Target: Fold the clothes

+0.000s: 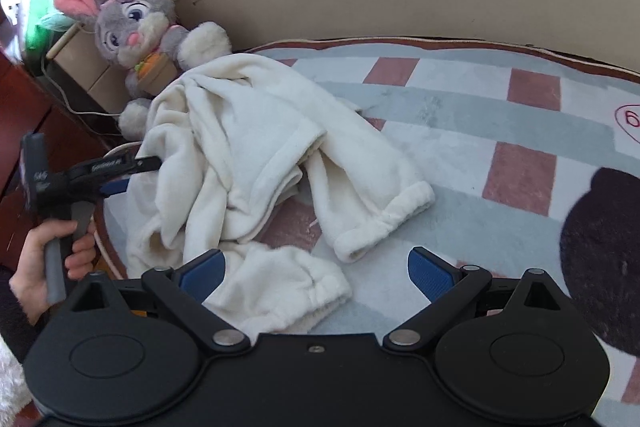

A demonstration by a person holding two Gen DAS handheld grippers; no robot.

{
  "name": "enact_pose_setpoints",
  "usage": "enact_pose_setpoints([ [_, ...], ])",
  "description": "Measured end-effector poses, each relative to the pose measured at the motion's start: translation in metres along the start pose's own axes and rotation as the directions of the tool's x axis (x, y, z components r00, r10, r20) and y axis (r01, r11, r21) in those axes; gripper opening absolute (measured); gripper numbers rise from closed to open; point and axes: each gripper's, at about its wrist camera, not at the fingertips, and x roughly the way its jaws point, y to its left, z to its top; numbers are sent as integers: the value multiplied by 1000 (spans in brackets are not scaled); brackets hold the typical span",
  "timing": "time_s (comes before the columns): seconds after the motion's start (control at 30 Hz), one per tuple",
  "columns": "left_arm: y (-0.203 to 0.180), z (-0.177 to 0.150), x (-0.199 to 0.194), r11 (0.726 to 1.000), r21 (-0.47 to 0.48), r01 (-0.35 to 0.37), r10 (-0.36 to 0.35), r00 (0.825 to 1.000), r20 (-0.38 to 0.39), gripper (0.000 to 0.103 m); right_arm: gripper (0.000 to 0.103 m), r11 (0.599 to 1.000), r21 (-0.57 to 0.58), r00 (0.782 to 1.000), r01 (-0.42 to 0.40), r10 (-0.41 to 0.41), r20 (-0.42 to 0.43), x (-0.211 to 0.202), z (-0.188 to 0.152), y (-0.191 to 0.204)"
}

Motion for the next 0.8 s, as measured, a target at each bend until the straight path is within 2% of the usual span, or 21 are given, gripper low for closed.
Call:
enact_pose_setpoints([
  [0.07,5,0,5,1000,6,20,-20,1000,-7,91,100,999,39,1000,-28,28,0,4,5,0],
  [0.1,10,-1,8,999,-11,31,-31,999,-8,99,100,997,58,999,-43,43,2,4,5,1],
  [0.17,28,-7,21,986,-140,93,-99,994,-36,103,100,994,89,998,-68,68,4,5,5,2],
  [0.2,42,-13,35,957,-254,143,-168,982,-83,103,100,993,90,997,-74,74,2,5,2,4],
  [0.27,66,-25,60,858,-465,217,-315,938,-144,103,100,995,75,998,-69,70,-8,5,-3,8],
  [0.3,67,-28,65,834,-498,236,-355,921,-158,103,100,996,66,998,-64,65,-13,6,-5,9],
  [0.33,61,-25,64,853,-465,236,-353,918,-182,103,100,996,61,998,-61,62,-15,6,-7,10],
  [0.37,50,-22,62,886,-401,234,-339,915,-216,99,100,997,60,998,-57,58,-14,6,-7,10],
  [0.4,35,-19,57,919,-313,241,-324,913,-248,80,100,997,59,998,-53,54,-12,7,-8,11],
  [0.43,23,-18,51,928,-260,266,-333,907,-259,68,100,997,58,999,-50,51,-11,7,-9,11],
  [0.47,12,-17,45,931,-223,290,-343,903,-259,49,100,997,58,999,-46,47,-9,8,-9,12],
  [0.6,-28,-11,7,945,-99,313,-326,929,-174,38,100,997,71,999,-39,38,17,5,-9,11],
  [0.7,-56,-9,-17,930,-31,367,-367,919,-144,37,100,997,68,999,-20,17,35,1,-9,11],
  [0.8,-87,-8,-42,912,63,406,-396,909,-126,36,99,998,30,997,48,-50,60,-5,-11,13],
])
